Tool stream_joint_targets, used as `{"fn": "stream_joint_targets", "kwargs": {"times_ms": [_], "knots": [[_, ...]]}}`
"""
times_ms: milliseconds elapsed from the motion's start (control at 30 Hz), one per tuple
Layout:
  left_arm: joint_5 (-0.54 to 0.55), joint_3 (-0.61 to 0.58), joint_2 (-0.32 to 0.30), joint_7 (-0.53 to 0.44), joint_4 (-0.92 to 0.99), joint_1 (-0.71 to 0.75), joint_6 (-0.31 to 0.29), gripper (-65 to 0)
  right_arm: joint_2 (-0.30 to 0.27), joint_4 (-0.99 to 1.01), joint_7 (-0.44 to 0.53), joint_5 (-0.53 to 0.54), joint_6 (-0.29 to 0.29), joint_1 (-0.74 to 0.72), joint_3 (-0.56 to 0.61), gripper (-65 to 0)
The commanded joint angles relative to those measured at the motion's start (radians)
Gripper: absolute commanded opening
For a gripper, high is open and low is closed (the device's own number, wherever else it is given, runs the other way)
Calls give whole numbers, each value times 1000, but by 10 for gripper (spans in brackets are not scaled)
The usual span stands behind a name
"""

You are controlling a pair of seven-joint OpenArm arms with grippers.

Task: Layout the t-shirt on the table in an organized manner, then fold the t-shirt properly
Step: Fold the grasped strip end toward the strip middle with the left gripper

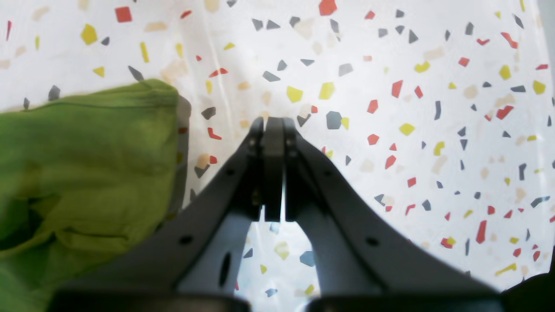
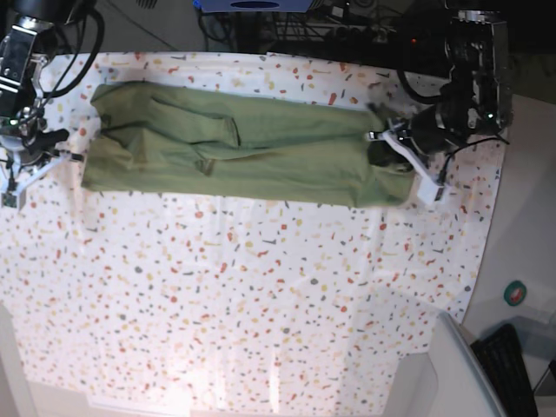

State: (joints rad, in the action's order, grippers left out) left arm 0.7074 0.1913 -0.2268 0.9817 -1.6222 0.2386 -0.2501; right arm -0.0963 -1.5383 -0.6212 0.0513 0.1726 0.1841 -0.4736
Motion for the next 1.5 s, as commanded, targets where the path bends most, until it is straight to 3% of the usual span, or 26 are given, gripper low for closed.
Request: {"fn": "stream_joint_targets", "kwargs": {"times_ms": [0, 133, 400, 667, 1467], "knots": [[11, -22, -7, -10, -22, -9, 21, -650, -12, -17, 21, 3, -3, -8, -3, -650], [13, -169, 30, -11, -5, -69, 111, -650, -12, -17, 21, 3, -3, -8, -3, -650], [14, -330, 71, -11, 47, -150, 117, -650, -12, -17, 19, 3, -3, -5, -3, -650], [16, -393, 85, -11, 53, -172, 117, -650, -12, -17, 19, 3, -3, -4, -3, -650], [19, -393, 106, -10, -5, -164, 117, -650, -12, -17, 19, 3, -3, -2, -3, -650]]}}
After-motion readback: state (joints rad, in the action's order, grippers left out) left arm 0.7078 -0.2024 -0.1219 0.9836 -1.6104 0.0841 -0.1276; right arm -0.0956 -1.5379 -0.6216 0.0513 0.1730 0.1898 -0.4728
